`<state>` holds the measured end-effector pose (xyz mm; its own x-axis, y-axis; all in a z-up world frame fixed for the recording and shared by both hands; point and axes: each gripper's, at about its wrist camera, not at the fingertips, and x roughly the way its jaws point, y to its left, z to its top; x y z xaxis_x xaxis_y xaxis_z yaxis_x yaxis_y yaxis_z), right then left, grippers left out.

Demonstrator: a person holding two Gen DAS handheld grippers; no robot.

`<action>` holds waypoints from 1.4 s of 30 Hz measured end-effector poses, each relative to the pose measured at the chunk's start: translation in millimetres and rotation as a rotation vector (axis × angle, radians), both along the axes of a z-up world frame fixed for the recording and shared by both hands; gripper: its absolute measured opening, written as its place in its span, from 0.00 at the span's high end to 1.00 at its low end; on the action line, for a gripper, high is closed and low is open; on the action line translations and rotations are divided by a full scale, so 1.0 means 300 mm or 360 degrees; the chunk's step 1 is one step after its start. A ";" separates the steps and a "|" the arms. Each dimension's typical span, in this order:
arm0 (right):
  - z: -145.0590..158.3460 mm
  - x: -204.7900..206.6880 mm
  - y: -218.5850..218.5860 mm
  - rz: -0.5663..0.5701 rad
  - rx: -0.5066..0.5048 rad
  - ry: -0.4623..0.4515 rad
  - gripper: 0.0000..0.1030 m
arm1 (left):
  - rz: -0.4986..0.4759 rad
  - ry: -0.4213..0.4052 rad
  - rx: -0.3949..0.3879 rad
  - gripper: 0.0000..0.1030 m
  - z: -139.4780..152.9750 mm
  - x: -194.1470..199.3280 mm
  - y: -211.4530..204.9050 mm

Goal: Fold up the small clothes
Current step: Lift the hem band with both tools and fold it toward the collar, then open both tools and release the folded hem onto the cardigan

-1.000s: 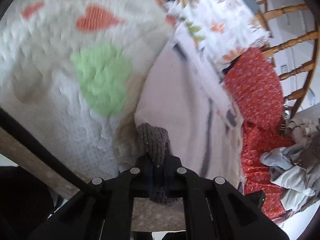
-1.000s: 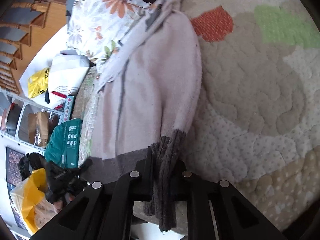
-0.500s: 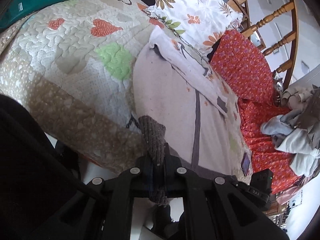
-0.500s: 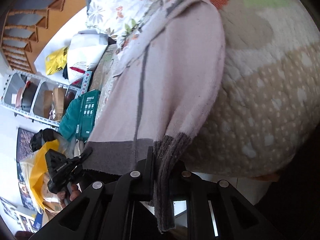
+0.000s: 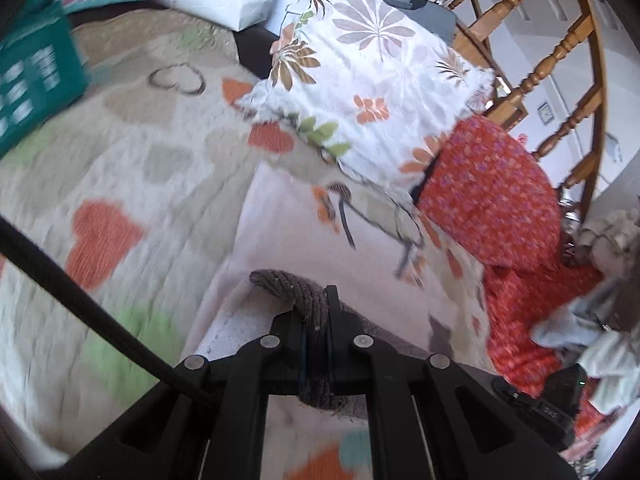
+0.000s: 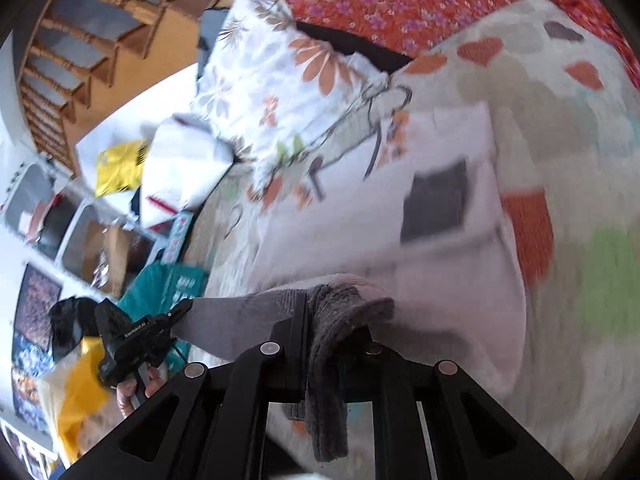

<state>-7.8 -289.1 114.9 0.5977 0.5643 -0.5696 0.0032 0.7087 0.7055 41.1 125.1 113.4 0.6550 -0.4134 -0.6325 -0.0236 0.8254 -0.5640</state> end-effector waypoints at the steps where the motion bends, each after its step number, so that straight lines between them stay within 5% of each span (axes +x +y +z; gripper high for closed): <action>1: -0.008 0.039 0.001 -0.0007 -0.0009 0.0018 0.89 | 0.0007 0.0009 0.0021 0.94 -0.008 0.054 -0.014; 7: -0.125 0.268 -0.019 -0.0052 -0.0031 0.0150 0.89 | 0.0004 0.0104 0.0113 0.94 -0.113 0.294 -0.084; 12: -0.212 0.417 -0.125 -0.0139 0.0138 0.0120 0.86 | 0.0049 0.0127 0.0087 0.90 -0.139 0.431 -0.104; 15: -0.242 0.447 -0.205 -0.0287 0.0154 0.0119 0.59 | 0.0220 0.0057 0.0118 0.59 -0.111 0.452 -0.081; 16: -0.249 0.449 -0.237 -0.0342 0.0159 0.0115 0.41 | 0.0259 0.0030 0.0147 0.47 -0.101 0.450 -0.076; 17: -0.253 0.448 -0.256 -0.0372 0.0164 0.0116 0.37 | 0.0278 0.0020 0.0177 0.43 -0.094 0.450 -0.074; 24: -0.220 0.424 -0.299 -0.0393 0.0108 0.0109 0.37 | 0.0227 0.0089 0.0284 0.42 -0.118 0.431 -0.071; 30: -0.164 0.394 -0.197 -0.0266 -0.0225 0.0083 0.37 | 0.0148 0.0184 0.0360 0.41 -0.169 0.391 -0.092; 34: -0.172 0.354 -0.103 -0.0053 -0.0290 0.0101 0.50 | 0.0071 0.0213 0.0464 0.41 -0.185 0.360 -0.105; 37: -0.199 0.326 -0.054 0.0047 -0.0395 0.0155 0.51 | 0.0026 0.0226 0.0537 0.41 -0.189 0.321 -0.095; 40: -0.261 0.319 -0.074 -0.0007 -0.0599 0.0301 0.54 | 0.0017 0.0249 0.0564 0.41 -0.195 0.284 -0.065; 42: -0.276 0.303 -0.121 -0.0075 -0.0618 0.0325 0.65 | 0.0013 0.0267 0.0545 0.40 -0.196 0.263 -0.042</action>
<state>83.0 -325.4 32.0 0.4710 0.2597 -0.8430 0.1537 0.9169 0.3684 119.9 112.4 54.5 0.5329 -0.1550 -0.8319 -0.0996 0.9648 -0.2435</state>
